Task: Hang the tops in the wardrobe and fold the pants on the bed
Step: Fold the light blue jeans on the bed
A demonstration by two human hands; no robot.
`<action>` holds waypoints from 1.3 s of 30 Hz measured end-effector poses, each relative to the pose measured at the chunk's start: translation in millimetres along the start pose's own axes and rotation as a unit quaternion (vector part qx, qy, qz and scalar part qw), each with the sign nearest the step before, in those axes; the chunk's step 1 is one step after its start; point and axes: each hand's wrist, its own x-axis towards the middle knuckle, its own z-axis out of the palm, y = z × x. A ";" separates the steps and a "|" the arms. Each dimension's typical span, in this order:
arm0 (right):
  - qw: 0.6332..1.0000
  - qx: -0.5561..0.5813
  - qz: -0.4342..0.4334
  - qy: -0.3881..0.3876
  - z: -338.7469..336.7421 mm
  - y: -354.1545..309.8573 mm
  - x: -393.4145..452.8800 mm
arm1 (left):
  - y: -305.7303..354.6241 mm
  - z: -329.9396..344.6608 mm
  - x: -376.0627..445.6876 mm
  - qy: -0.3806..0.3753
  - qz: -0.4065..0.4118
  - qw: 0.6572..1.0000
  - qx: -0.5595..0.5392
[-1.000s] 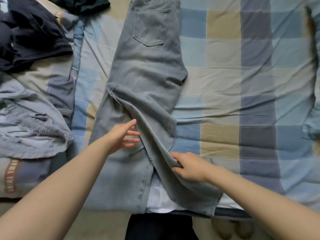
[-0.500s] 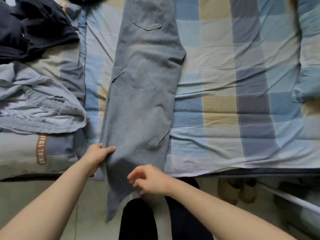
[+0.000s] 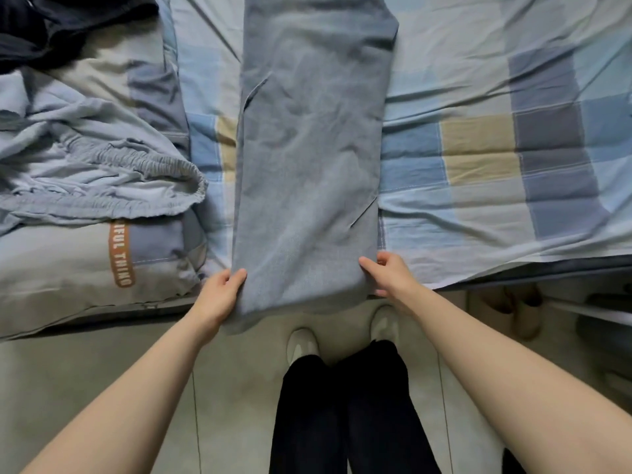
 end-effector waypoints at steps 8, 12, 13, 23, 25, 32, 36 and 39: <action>0.989 -0.127 -0.069 0.041 15.1 9.6 -5.6 | -12.1 -20.7 9.4 0.031 0.039 0.993 0.107; 0.998 -0.040 -0.018 0.037 16.3 10.1 -0.4 | -10.5 -15.1 11.5 -0.031 0.010 0.999 0.012; 1.000 0.007 0.004 0.016 17.2 8.9 -2.3 | -11.9 -13.5 12.3 -0.046 -0.001 0.999 -0.009; 0.990 0.086 -0.101 0.044 -24.8 12.8 -13.3 | -18.0 0.2 -3.6 -0.111 -0.081 0.962 -0.235; 0.988 0.055 -0.141 0.040 -38.7 19.8 -19.9 | -16.7 8.2 -13.6 -0.140 -0.078 0.956 -0.245; 0.994 0.064 0.019 -0.089 -43.2 34.7 -18.8 | -36.6 19.6 -28.6 -0.142 -0.038 0.988 -0.056; 0.983 -0.066 0.049 -0.166 -33.6 49.8 -24.2 | -57.3 23.9 -42.1 -0.150 -0.048 0.986 0.054; 0.974 -0.094 0.036 -0.201 -31.8 60.9 -30.5 | -65.1 27.5 -57.6 -0.154 -0.076 0.985 0.012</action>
